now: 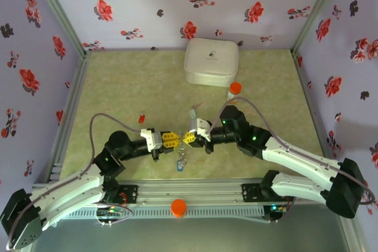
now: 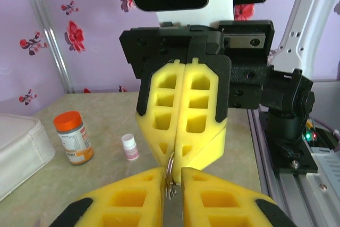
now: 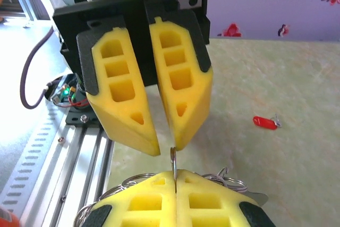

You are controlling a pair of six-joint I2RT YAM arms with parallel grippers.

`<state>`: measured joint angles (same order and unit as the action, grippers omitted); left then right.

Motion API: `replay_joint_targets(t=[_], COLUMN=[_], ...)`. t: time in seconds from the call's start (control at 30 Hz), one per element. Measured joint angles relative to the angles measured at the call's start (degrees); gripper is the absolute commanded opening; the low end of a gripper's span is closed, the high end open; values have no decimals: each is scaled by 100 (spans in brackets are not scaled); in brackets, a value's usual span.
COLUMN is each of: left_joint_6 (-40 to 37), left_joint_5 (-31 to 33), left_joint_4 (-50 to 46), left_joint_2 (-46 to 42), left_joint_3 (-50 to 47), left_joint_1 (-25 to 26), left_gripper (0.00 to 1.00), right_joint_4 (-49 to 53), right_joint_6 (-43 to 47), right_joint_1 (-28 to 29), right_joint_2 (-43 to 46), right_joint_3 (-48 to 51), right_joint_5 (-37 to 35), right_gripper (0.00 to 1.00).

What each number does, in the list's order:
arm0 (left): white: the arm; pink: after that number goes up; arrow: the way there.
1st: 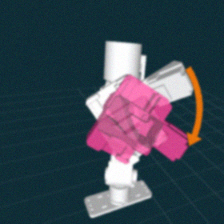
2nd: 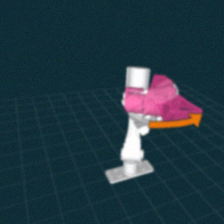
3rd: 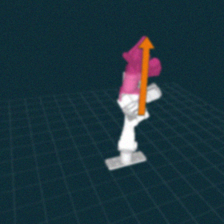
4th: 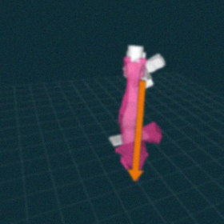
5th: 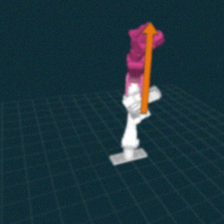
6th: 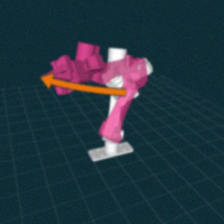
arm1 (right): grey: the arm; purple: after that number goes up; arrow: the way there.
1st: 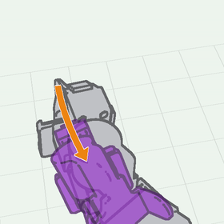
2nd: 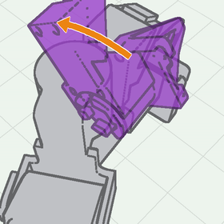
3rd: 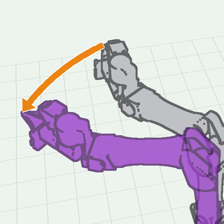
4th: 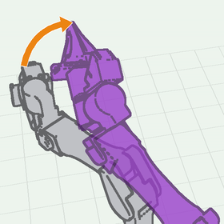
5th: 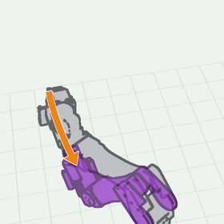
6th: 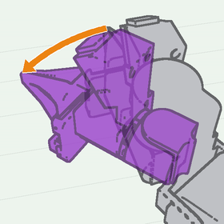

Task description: Put the keys on the keyring

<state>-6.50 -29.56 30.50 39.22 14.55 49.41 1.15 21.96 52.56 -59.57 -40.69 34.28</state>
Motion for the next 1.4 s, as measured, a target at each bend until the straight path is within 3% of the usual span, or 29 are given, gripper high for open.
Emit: replay_joint_targets(t=[0.2,0.37,0.43,0.7,0.9,1.0,1.13,1.4], left_joint_6=[-369,-378,-208,835,1786,2417,3158,3768], left_joint_5=[57,538,1029,3375,5040,5480,5442,4476], left_joint_4=[-732,-870,-835,-1152,-2306,-3145,-3989,-4966], left_joint_2=[-74,-221,-363,-684,-127,341,861,2533], left_joint_3=[236,243,243,354,1071,1552,1941,2629], left_joint_1=[0,0,0,-2,-105,-376,-999,-2343], left_gripper=[17,34,42,58,61,61,61,57], right_joint_4=[402,505,522,822,1108,1128,1117,1078], right_joint_6=[348,579,616,612,549,490,442,352], right_joint_1=[177,284,284,284,284,284,284,286], right_joint_2=[0,20,44,188,367,389,391,387], right_joint_3=[-153,-179,-184,-291,-435,-437,-435,-435], right_joint_5=[-466,-935,-1110,-1810,-2264,-2352,-2363,-2354], right_gripper=[0,0,0,0,0,0,0,0])
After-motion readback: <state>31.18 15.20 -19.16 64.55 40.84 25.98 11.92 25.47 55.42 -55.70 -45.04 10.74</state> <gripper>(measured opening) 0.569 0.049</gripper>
